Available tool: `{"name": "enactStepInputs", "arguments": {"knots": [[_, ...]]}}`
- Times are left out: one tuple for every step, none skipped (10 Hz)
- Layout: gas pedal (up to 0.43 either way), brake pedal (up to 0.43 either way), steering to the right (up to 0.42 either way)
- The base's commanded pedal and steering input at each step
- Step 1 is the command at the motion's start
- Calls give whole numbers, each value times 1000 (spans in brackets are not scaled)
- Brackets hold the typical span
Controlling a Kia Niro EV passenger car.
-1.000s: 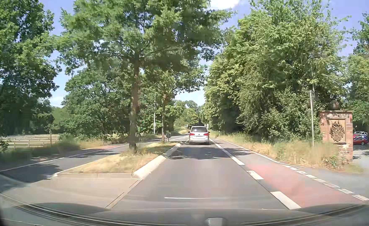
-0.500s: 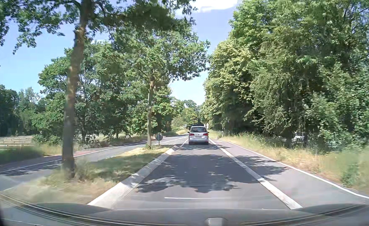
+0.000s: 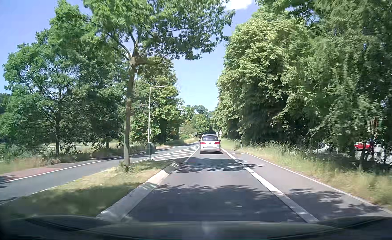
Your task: Follow the waypoints while adhering to traffic rules and regulations
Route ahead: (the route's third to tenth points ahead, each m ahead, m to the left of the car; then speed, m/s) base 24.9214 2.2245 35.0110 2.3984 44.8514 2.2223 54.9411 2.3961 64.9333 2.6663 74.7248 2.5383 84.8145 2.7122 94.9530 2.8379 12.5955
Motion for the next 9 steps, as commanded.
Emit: {"name": "enactStepInputs", "arguments": {"knots": [[150,30,1],[150,30,1],[150,30,1],[150,30,1],[150,30,1],[150,30,0],[150,30,0],[150,30,0],[150,30,0]]}}
